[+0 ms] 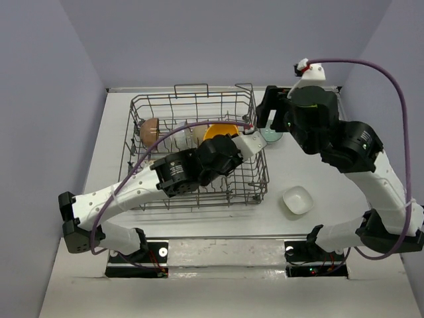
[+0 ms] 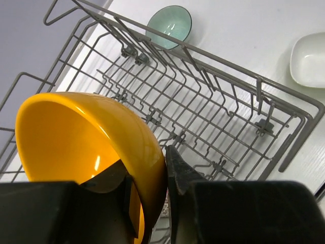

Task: Load the bowls into the dish rack
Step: Place the upside down bowl on the dish rack.

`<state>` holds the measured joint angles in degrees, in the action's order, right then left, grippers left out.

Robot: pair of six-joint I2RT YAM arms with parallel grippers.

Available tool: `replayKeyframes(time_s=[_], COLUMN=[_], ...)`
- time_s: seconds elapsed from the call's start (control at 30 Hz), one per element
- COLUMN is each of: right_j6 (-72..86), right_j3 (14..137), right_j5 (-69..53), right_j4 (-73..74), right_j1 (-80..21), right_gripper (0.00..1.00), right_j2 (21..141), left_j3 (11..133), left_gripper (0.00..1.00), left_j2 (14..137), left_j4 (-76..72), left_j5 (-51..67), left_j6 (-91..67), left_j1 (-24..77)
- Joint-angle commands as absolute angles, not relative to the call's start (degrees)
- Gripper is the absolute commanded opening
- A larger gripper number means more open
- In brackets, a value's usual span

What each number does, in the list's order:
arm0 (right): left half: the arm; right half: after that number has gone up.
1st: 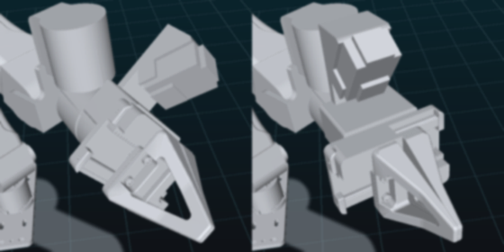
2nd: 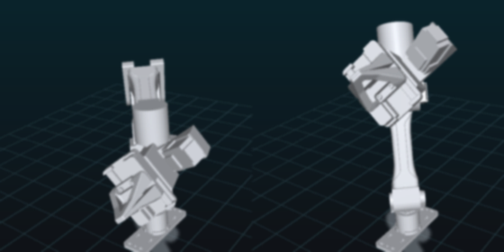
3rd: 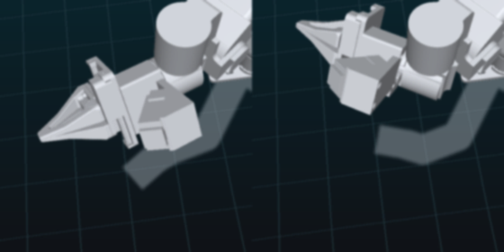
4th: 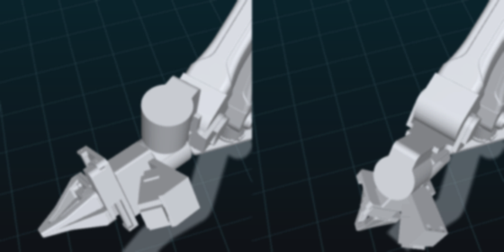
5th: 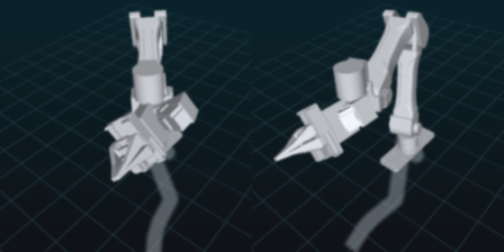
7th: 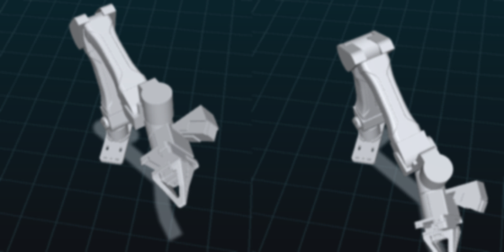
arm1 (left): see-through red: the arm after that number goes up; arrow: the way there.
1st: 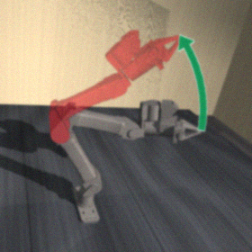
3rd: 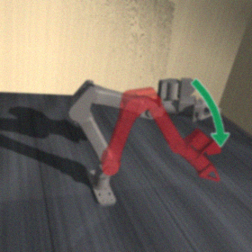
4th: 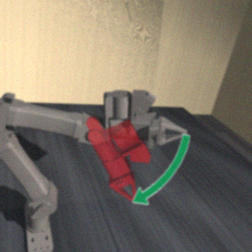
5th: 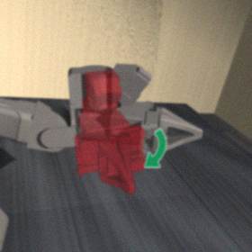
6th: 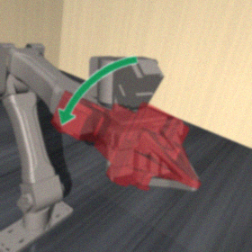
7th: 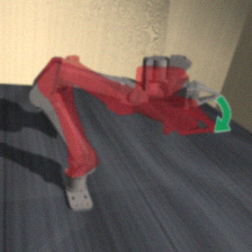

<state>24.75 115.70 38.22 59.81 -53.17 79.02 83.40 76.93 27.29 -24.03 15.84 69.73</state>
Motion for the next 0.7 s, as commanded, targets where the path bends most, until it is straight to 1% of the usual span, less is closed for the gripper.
replayKeyframes(time_s=[0.0, 0.03, 0.07, 0.13, 0.23, 0.27, 0.37, 0.4, 0.43, 0.53, 0.67], right_j6=[26.5, 26.5, 26.5, 27.4, 28.1, 28.4, 29.2, 29.4, 29.7, 30.4, 32.2], right_j3=[113.0, 110.9, 109.9, 107.3, 103.9, 102.9, 99.7, 98.8, 98.1, 94.9, 92.3], right_j5=[47.8, 48.3, 48.5, 48.6, 48.1, 48.1, 47.6, 47.5, 47.5, 47.4, 47.4], right_j4=[50.6, 50.0, 49.3, 49.2, 49.3, 49.3, 49.3, 49.3, 49.3, 49.6, 51.8], right_j1=[-52.9, -52.9, -52.9, -52.9, -52.9, -52.9, -52.9, -52.9, -52.9, -52.9, -52.9], right_gripper=[0.82, 0.82, 0.82, 0.82, 0.82, 0.82, 0.82, 0.82, 0.82, 0.82, 0.82], right_j2=[72.8, 72.0, 70.8, 70.0, 68.4, 67.9, 65.2, 64.5, 63.3, 61.5, 59.5], left_j3=[81.9, 81.6, 81.0, 80.9, 81.4, 81.6, 80.9, 80.1, 79.3, 77.5, 74.5], left_gripper=[0.0, 0.0, 0.0, 0.0, 0.0, 0.0, 0.0, 0.0, 0.0, 0.0, 0.0], left_j2=[73.7, 73.5, 73.6, 74.2, 78.2, 79.1, 81.6, 81.9, 82.6, 85.2, 87.7], left_j4=[19.5, 18.4, 15.6, 12.8, 7.6, 6.4, -0.1, -5.7, -8.1, -16.0, -24.4], left_j5=[-15.3, -10.6, -8.7, -4.0, 7.2, 8.9, 16.1, 18.2, 21.7, 24.6, 24.4], left_j6=[13.0, 11.7, 10.8, 8.5, 2.7, 1.2, -6.3, -10.5, -12.7, -19.7, -27.3], left_j1=[63.7, 62.0, 58.7, 55.2, 49.4, 48.2, 43.1, 41.8, 39.5, 37.3, 35.8])
